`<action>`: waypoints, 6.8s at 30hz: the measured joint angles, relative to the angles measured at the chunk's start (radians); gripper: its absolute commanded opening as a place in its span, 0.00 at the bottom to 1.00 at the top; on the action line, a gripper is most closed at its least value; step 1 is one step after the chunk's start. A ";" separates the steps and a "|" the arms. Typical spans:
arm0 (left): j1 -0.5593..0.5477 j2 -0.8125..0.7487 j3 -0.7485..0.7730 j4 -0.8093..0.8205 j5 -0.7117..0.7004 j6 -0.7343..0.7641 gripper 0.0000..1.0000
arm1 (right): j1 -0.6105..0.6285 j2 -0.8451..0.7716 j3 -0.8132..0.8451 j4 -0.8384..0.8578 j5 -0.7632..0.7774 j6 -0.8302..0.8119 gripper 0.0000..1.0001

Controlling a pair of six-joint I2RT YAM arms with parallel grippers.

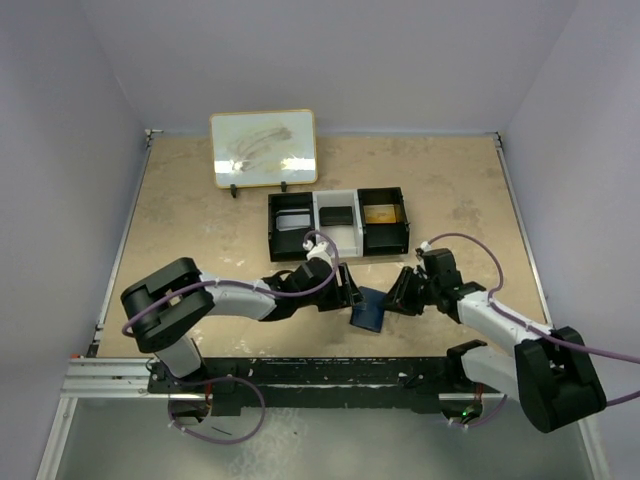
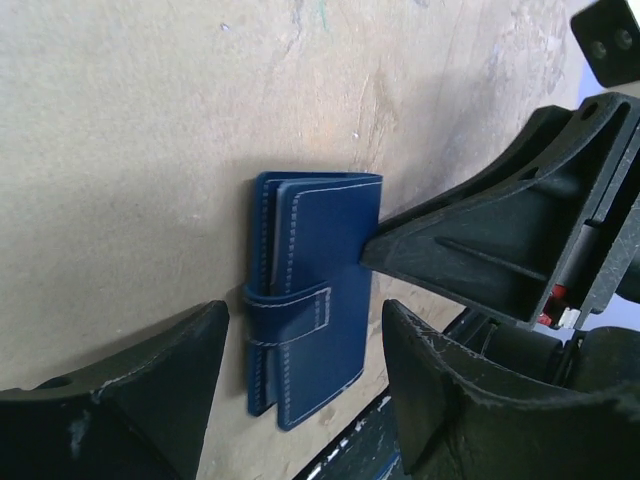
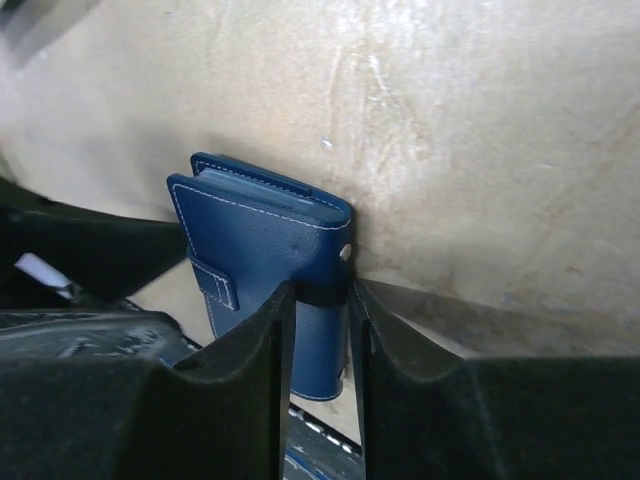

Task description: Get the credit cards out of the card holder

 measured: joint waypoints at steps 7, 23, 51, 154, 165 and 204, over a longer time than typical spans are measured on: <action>-0.015 0.039 -0.043 0.121 0.014 -0.047 0.49 | -0.008 0.059 -0.106 0.283 -0.111 0.094 0.28; -0.033 -0.103 0.066 -0.251 -0.123 0.031 0.09 | 0.000 0.114 -0.027 0.285 -0.148 0.035 0.47; -0.338 0.257 0.677 -1.279 -0.751 0.076 0.46 | 0.000 -0.119 0.122 -0.097 0.079 -0.026 0.53; -0.114 -0.129 0.018 -0.443 -0.309 -0.060 0.47 | 0.738 0.243 0.355 -0.175 0.536 0.320 0.08; -0.133 -0.110 0.033 -0.464 -0.339 -0.061 0.31 | 0.688 0.154 0.293 -0.119 0.471 0.338 0.08; -0.139 -0.158 -0.031 -0.409 -0.358 -0.096 0.00 | 0.657 0.250 0.330 -0.106 0.400 0.227 0.45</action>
